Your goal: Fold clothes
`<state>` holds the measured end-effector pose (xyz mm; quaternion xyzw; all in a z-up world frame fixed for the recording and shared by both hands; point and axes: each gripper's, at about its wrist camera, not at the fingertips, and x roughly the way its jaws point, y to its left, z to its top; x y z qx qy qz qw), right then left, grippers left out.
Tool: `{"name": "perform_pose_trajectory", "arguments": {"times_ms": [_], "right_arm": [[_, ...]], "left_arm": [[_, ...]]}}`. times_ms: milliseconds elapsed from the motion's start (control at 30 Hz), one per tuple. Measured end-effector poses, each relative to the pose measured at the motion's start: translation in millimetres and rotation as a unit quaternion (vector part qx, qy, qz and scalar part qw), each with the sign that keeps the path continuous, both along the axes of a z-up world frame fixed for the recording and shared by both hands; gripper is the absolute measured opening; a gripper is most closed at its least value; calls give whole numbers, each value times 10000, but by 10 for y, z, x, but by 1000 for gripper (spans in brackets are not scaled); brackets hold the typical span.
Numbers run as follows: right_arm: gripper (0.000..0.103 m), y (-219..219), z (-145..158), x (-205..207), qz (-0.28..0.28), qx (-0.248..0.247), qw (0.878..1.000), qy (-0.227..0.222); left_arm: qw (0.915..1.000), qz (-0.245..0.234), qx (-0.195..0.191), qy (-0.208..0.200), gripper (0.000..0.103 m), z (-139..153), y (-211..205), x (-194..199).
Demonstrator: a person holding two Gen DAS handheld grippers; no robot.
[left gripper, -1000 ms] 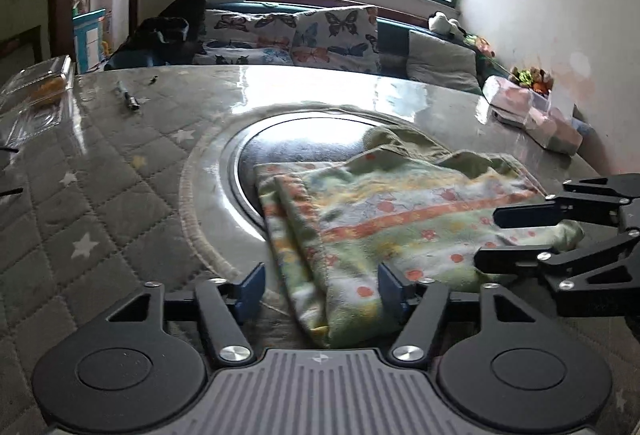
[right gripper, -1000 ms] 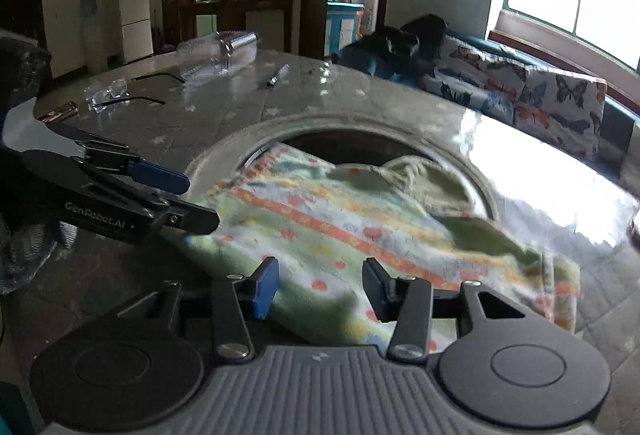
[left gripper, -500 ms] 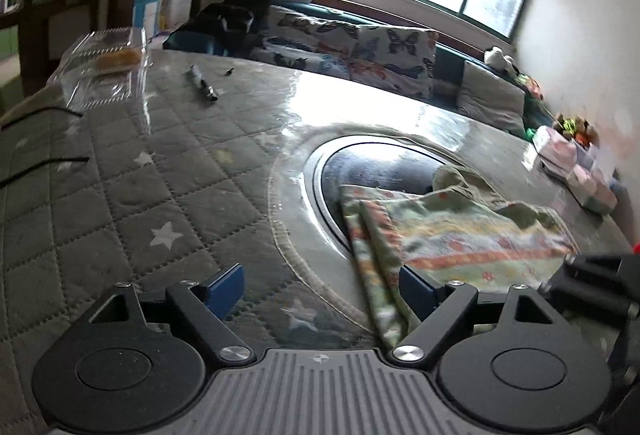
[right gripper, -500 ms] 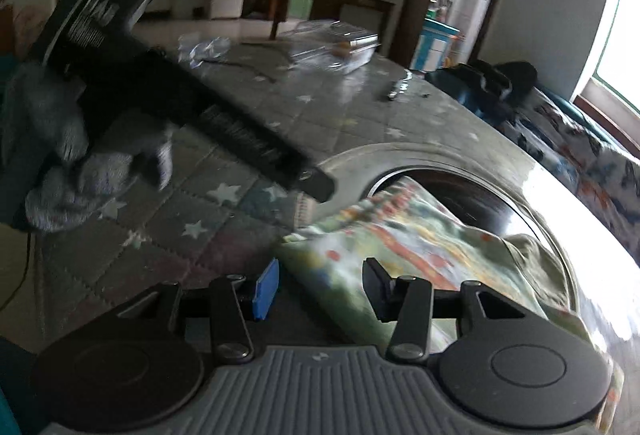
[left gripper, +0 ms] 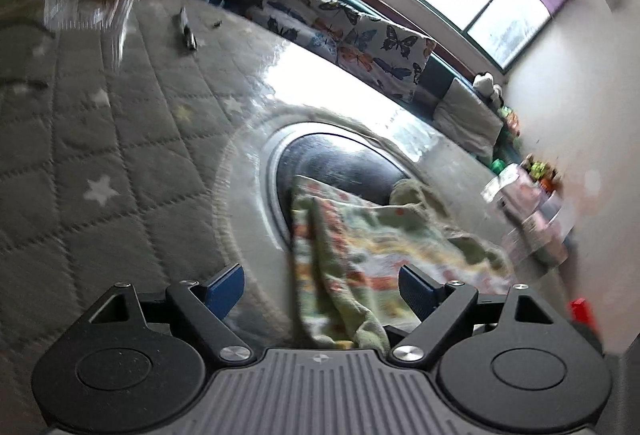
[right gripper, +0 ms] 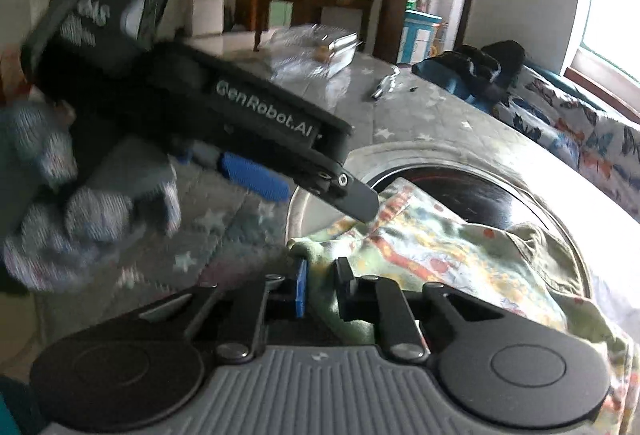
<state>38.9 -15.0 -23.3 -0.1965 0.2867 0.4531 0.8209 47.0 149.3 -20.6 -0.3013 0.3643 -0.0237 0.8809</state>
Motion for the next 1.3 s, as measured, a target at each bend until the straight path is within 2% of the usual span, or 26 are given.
{"name": "perform_pose_trajectory", "arguments": {"times_ms": [100, 300, 367, 567, 633, 733, 867, 1067, 1167, 1300], "right_arm": [[12, -116, 99, 41, -119, 266, 9995, 110], [11, -331, 249, 70, -237, 631, 9976, 130], [11, -375, 258, 77, -243, 687, 9972, 140], [11, -432, 234, 68, -188, 722, 9971, 174], [11, -425, 207, 69, -161, 705, 9972, 213], [13, -451, 180, 108, -185, 738, 9966, 314], [27, -605, 207, 169, -378, 816, 9955, 299], [30, -984, 182, 491, -1218, 640, 9904, 110], [36, -1242, 125, 741, -1817, 500, 9821, 14], [40, -1648, -7, 1108, -2601, 368, 9649, -12]], "left_arm": [[9995, 52, -303, 93, 85, -9, -14, 117], [9975, 104, -634, 291, 82, -54, -78, 317], [9960, 141, -805, 363, 76, -87, -74, 349], [9936, 263, -923, 599, 42, -183, -105, 469], [9930, 330, -932, 651, 26, -217, -101, 485], [9938, 313, -842, 654, 18, -248, -116, 500], [9945, 283, -788, 636, 17, -250, -108, 501], [9950, 285, -721, 632, 16, -239, -99, 497], [9955, 260, -649, 634, 16, -226, -108, 497], [9961, 235, -566, 630, 16, -213, -123, 498]]}}
